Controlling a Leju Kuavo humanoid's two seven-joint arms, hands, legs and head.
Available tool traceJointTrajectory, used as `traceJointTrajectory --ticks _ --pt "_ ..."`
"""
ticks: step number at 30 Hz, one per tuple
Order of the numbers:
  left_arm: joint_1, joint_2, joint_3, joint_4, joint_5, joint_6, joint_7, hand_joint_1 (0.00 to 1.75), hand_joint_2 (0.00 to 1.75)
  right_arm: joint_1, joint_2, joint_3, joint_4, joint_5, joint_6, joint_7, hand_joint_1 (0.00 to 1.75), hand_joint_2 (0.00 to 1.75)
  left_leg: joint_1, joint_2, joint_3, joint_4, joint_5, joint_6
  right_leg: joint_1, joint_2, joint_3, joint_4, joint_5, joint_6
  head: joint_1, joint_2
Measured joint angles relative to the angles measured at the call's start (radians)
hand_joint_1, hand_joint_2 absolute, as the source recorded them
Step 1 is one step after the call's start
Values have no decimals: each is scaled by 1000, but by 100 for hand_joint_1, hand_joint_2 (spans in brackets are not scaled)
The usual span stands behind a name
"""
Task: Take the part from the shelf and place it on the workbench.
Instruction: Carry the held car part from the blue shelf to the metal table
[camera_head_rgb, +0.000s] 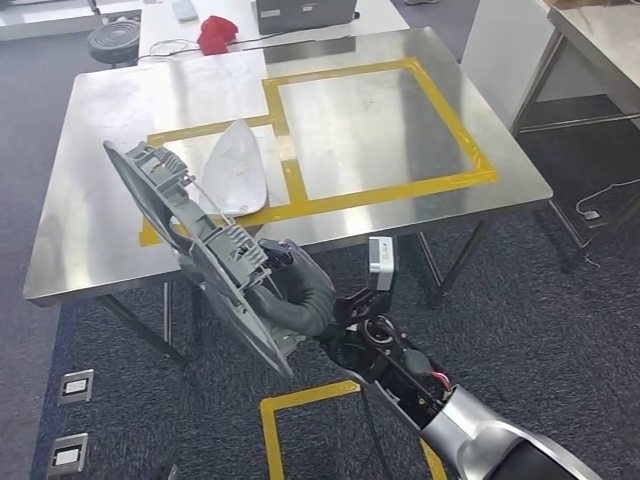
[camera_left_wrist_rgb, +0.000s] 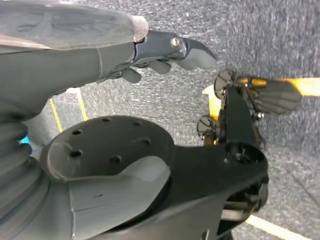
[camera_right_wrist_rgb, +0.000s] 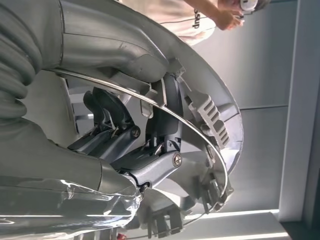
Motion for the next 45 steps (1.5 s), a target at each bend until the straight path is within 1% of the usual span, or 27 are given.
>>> traceJointTrajectory --ticks 2,6,14,20,24,27,29,30,31,32,33,34,35,36,37,38,39,40,41,42,43,44,45 --pt "1 -1 0 0 0 2 1 0 175 0 0 -4 -5 4 -2 0 175 175 -1 -1 0 -1 -2 -3 -1 -1 1 -1 -2 -4 1 0" --pt "0 0 -2 0 -4 4 1 0 175 -10 5 -7 -24 19 -15 4 175 175 -5 -3 -1 0 -2 -1 -5 -2 4 -7 2 2 1 0" --pt "-14 1 -9 0 -21 1 1 0 175 -73 19 -28 -55 24 -80 11 175 175 -7 -2 -1 2 1 10 -7 -3 5 -10 7 15 1 0" --pt "-18 1 -16 0 -24 -4 2 0 175 -88 19 -46 -56 25 -107 8 175 175 -7 -2 0 1 4 10 -6 -3 4 -10 9 17 1 0" --pt "-18 1 -22 0 -27 -4 5 0 175 -88 19 -56 -56 25 -118 2 175 175 -9 -2 -1 5 3 12 -8 -3 5 -11 11 21 1 0" --pt "-19 2 -23 0 -31 -6 5 0 175 -89 19 -62 -56 26 -124 1 175 175 -12 -2 -1 6 -1 19 -11 -2 5 -13 10 25 1 0" --pt "-21 4 -23 0 -33 -7 5 0 175 -88 19 -65 -56 27 -127 1 175 175 -12 -2 3 -3 -9 30 -12 -2 5 0 18 34 1 0" --pt "-22 4 -23 0 -34 -7 5 0 175 -87 19 -65 -56 27 -128 1 175 175 -10 -2 11 -11 -14 36 -13 -4 3 11 19 38 1 0" --pt "-22 4 -23 0 -34 -7 6 0 175 -87 19 -66 -57 27 -128 1 175 175 -8 -2 21 -18 -20 42 -12 -5 -5 33 14 41 1 0" --pt "-22 4 -24 0 -35 -8 6 0 175 -88 19 -66 -59 27 -128 1 175 175 -6 -1 31 -22 -25 48 -12 -7 -22 67 -3 42 3 0" --pt "-22 4 -24 0 -35 -8 7 0 175 -88 19 -66 -60 27 -128 0 175 175 -5 0 40 -24 -28 50 -13 -9 -51 120 -29 41 4 0" --pt "-22 4 -25 0 -35 -9 9 0 175 -88 19 -66 -61 28 -128 0 175 175 -5 0 46 -24 -32 52 -13 -10 -91 188 -57 41 6 0" --pt "-22 4 -25 0 -35 -10 10 0 175 -86 19 -67 -61 30 -128 0 175 175 -5 1 52 -23 -37 51 -15 -10 -133 254 -79 43 7 0" --pt "-22 5 -26 0 -35 -11 12 0 175 -84 19 -66 -61 33 -128 0 175 175 -4 1 59 -23 -42 48 -16 -10 -167 299 -87 46 7 0" --pt "-21 5 -27 0 -35 -12 13 0 175 -81 19 -66 -61 35 -128 0 175 175 -2 1 68 -23 -47 45 -18 -11 -188 315 -81 50 7 0" --pt "-20 4 -27 0 -35 -12 13 0 175 -78 19 -66 -61 37 -128 1 175 175 0 1 77 -22 -53 40 -20 -11 -191 299 -61 54 7 0" --pt "-19 4 -27 0 -35 -13 14 0 175 -76 19 -65 -61 38 -128 1 175 175 3 0 87 -22 -59 35 -23 -12 -182 259 -33 57 7 0" --pt "-19 4 -28 0 -35 -13 14 0 175 -75 19 -65 -61 38 -128 2 175 175 5 0 98 -22 -67 29 -26 -15 -163 199 4 60 7 0" --pt "-18 4 -28 0 -35 -13 14 0 175 -74 19 -65 -61 39 -128 2 175 175 7 0 109 -21 -76 23 -28 -19 -145 130 48 62 7 0" --pt "-19 5 -28 0 -33 -13 13 0 175 -74 19 -65 -61 39 -128 1 175 175 8 0 117 -19 -86 16 -29 -23 -132 74 74 60 7 0" --pt "-19 5 -29 0 -33 -13 13 0 175 -74 19 -65 -61 40 -128 0 175 175 8 0 122 -21 -95 7 -27 -24 -119 32 90 53 5 0" --pt "-20 6 -29 0 -31 -13 12 0 175 -74 19 -64 -61 40 -127 0 175 175 8 1 128 -21 -100 -2 -25 -23 -114 13 90 42 3 0" --pt "-21 7 -29 0 -30 -13 12 0 175 -74 19 -64 -61 41 -126 0 175 175 8 2 132 -19 -100 -9 -22 -19 -106 10 77 30 1 0"
